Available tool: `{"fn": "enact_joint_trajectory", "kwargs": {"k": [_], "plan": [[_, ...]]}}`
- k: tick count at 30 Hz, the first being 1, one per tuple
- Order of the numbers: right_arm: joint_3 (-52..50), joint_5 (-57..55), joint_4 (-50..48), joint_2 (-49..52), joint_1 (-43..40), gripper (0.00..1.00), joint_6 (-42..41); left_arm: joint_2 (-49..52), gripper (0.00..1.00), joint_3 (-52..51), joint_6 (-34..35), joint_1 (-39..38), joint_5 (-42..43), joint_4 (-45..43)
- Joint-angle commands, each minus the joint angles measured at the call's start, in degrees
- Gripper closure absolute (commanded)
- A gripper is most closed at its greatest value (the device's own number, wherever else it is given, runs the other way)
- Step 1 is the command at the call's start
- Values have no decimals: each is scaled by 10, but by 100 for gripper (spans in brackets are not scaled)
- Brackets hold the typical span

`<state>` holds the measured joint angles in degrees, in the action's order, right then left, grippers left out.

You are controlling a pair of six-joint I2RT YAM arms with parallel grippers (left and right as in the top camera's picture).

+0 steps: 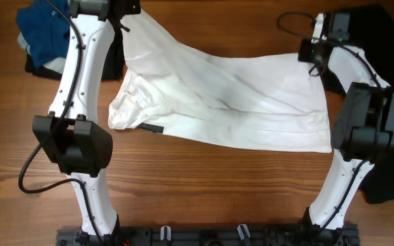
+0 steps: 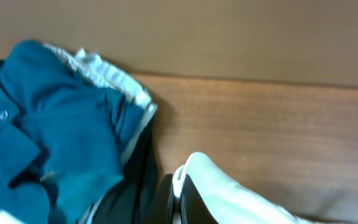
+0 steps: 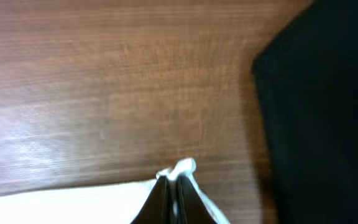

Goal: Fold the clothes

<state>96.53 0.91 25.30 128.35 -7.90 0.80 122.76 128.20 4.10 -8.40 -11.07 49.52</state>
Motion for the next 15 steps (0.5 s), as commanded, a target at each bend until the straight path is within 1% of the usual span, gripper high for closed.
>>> {"fn": "enact_joint_trajectory", "kwargs": {"k": [1, 5, 9, 12, 15], "plan": [[97, -9, 45, -38, 0, 96, 15, -18, 96, 4, -7, 0, 1, -35], [162, -9, 113, -45, -5, 96, 27, -18, 96, 4, -7, 0, 1, -41], [168, 2, 175, -58, -11, 96, 20, -18, 96, 4, -7, 0, 1, -23], [168, 54, 238, -80, -20, 96, 3, -18, 96, 4, -7, 0, 1, 14], [168, 110, 314, -108, -42, 96, -25, -18, 96, 4, -7, 0, 1, 70]]}}
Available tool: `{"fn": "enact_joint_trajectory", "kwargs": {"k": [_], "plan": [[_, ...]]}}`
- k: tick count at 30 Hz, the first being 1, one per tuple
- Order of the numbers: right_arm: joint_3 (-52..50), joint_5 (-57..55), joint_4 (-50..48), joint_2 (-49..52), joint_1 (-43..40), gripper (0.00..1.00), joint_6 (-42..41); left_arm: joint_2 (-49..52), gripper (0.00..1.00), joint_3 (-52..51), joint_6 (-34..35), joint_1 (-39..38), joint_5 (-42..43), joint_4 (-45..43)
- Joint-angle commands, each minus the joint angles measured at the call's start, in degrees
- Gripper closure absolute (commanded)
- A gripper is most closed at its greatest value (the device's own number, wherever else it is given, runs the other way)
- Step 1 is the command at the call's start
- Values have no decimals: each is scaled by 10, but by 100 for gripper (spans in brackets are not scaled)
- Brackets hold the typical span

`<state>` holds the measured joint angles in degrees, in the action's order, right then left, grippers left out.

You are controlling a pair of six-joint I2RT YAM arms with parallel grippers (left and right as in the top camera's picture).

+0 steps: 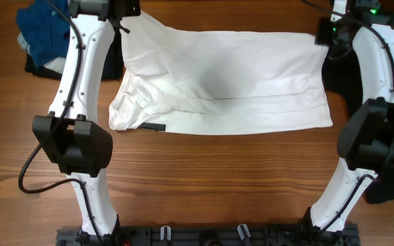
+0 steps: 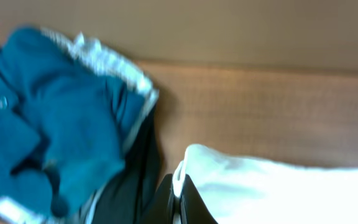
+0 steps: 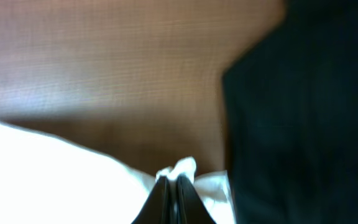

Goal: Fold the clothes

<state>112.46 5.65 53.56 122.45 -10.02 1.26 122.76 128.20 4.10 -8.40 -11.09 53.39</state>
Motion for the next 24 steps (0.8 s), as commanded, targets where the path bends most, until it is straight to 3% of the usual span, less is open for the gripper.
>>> {"fn": "enact_joint_trajectory", "kwargs": {"k": [1, 7, 12, 18, 24], "plan": [[8, 72, 60, -57, -29, 96, -30, -18, 96, 4, -7, 0, 3, 52], [-16, 83, 206, -65, -46, 96, -28, -18, 96, 4, -6, 0, 42, 195], [-97, 73, 201, -65, -56, 96, -29, -8, 96, 1, -2, 0, 53, 283], [-170, 73, 162, -65, -81, 96, -28, -8, 96, -68, 16, 0, 53, 292], [-174, 73, 148, -65, -95, 96, -17, -8, 96, -174, 28, 16, 53, 249]]}}
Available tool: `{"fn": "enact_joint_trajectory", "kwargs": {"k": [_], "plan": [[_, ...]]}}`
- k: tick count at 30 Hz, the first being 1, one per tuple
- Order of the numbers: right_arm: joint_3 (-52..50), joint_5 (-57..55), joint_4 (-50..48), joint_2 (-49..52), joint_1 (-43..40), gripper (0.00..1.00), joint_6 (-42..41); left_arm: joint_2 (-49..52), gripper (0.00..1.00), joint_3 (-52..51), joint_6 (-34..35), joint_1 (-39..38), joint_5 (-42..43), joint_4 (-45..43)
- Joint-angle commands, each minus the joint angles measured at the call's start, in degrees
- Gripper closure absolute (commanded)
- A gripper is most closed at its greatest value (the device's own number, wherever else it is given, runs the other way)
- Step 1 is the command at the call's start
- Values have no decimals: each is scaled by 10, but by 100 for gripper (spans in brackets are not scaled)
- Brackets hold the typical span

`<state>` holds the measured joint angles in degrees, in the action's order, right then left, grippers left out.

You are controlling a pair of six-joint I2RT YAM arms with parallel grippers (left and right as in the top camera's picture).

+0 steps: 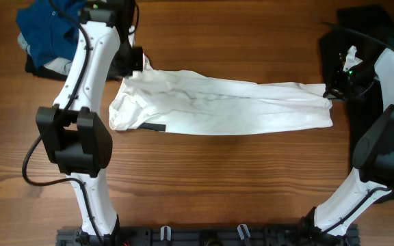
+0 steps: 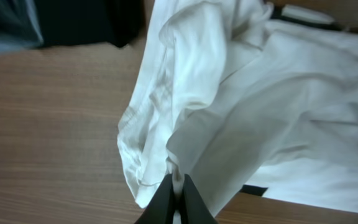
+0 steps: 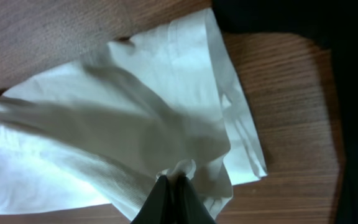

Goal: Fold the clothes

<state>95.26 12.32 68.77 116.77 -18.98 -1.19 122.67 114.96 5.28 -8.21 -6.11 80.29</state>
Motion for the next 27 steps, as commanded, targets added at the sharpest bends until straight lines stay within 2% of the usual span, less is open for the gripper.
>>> {"fn": "enact_joint_trajectory", "kwargs": {"k": [1, 13, 14, 15, 16, 17, 19, 24, 27], "plan": [[-2, 6, -6, -9, -7, 96, 8, -7, 96, -50, 18, 18, 3, -28], [-11, 6, 9, -9, -19, 96, 28, -7, 96, -80, 26, 36, 3, -20], [-16, 6, 10, -9, -19, 87, 32, -7, 96, -86, 27, 36, 3, -18], [-23, 9, 9, -9, -19, 69, 40, -7, 86, -91, 26, 36, 3, -13], [-29, 13, 8, -9, -19, 59, 43, -7, 72, -95, 26, 36, 3, -12], [-33, 13, 7, -9, -19, 51, 42, -7, 61, -100, 26, 36, 3, -12], [-40, 16, 5, -9, -19, 39, 43, -7, 48, -101, 26, 36, 3, -13], [-70, 21, -33, -9, -15, 23, 57, -7, 31, -101, 26, 36, 3, -45], [-113, 21, -93, -9, -14, 16, 68, -7, 25, -101, 27, 36, 3, -78]]}}
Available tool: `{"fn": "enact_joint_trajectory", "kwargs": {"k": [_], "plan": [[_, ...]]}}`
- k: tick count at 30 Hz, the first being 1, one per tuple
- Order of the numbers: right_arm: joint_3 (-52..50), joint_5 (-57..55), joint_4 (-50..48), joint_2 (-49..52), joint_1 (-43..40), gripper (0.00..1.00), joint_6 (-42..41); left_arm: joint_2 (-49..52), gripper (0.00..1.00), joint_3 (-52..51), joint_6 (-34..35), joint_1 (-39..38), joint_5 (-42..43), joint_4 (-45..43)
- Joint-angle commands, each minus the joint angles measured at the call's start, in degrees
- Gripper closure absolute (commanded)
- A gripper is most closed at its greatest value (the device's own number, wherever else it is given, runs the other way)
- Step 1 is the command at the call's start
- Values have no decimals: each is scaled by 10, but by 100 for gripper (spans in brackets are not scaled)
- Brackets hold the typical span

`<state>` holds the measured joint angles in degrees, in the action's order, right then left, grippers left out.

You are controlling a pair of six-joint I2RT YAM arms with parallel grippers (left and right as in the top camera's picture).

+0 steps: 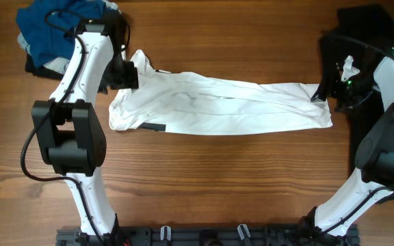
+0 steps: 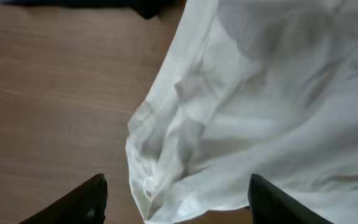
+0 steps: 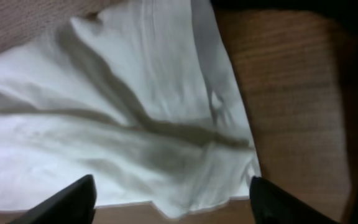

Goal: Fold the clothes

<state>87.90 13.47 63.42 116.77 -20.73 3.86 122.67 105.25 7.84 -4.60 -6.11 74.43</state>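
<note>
A white garment [image 1: 217, 104] lies folded lengthwise in a long band across the table's middle. My left gripper [image 1: 130, 74] hovers open over its bunched left end [image 2: 229, 118], wide apart fingertips [image 2: 82, 199] holding nothing. My right gripper [image 1: 325, 92] is open over the garment's right end [image 3: 135, 124], its fingertips [image 3: 67, 199] spread on either side of the cloth edge.
A blue shirt [image 1: 43, 27] on dark clothing sits at the back left corner. A pile of black clothing [image 1: 358, 34] lies at the right edge, reaching down to the front right. Bare wooden table [image 1: 217, 184] lies in front of the garment.
Both grippers have opened and let go of the white garment's edge. The cloth now rests flat on the table. Each gripper sits slightly off from where it held.
Both grippers held the garment's far corners at the back of the table, the cloth spread wide. Then they held the far edge, the cloth stretched flatter. Then that edge was over the near half, making a narrow band. Now both are open and the band lies free.
</note>
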Motion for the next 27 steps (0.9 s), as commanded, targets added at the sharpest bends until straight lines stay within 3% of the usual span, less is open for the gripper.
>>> {"fn": "enact_joint_trajectory", "kwargs": {"k": [1, 12, 14, 17, 23, 27], "plan": [[-56, 8, -60, -9, 3, 13, 22, -7, 23, -4, 1, 0, 3, -30], [-175, -45, -214, -9, 3, 11, -15, -12, 16, -3, 1, 12, 3, -70], [-197, -44, -228, -9, 3, 19, -41, -12, 15, -3, 1, 19, 3, -74], [-220, -35, -231, -9, 3, 41, -71, -12, 13, -4, 1, 33, 3, -79], [-227, -32, -246, -9, 3, 92, -118, -12, 11, -4, 1, 50, 3, -68], [-203, -11, -243, -11, 0, 96, -116, -12, 12, -4, 2, 51, 3, -61]]}}
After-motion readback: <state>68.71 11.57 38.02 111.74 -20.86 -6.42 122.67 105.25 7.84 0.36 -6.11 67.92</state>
